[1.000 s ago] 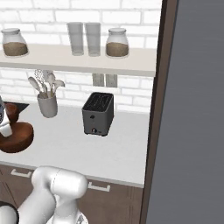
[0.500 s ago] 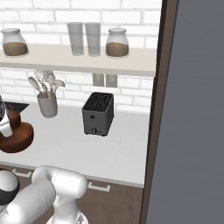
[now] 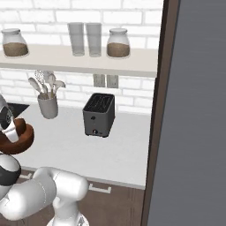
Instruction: Pick up the bowls on the counter and stack them on top of one another in the open cabinet. Place the smaller bowl on top of the larger bowl.
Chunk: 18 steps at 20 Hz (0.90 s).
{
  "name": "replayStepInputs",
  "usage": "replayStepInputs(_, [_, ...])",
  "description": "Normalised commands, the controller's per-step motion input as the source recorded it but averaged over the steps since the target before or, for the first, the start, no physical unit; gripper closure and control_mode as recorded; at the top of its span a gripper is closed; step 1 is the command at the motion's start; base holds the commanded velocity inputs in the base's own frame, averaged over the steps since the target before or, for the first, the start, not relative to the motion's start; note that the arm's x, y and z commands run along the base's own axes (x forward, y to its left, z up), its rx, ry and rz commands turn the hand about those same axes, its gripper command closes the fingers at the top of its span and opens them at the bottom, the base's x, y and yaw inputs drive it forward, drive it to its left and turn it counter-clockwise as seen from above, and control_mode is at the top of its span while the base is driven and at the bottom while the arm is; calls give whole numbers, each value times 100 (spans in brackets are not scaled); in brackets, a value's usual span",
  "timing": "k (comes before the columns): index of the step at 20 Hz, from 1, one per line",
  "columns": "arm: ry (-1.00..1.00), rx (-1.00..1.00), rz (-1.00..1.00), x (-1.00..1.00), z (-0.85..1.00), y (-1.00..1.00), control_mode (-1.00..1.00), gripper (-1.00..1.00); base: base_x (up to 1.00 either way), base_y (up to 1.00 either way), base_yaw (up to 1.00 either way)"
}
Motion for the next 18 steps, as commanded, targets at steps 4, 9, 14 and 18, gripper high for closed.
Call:
replayStepInputs(4, [-6,0,0,14,-31,11,-100,100,0,0,0])
replayStepInputs(9, [-9,0,0,11,-25,14,-100,100,0,0,0])
replayStepInputs(14, [-3,0,0,8,-12,9,-100,-100,0,0,0])
replayStepInputs(18, [-1,0,0,0,6,0,-100,-100,0,0,0])
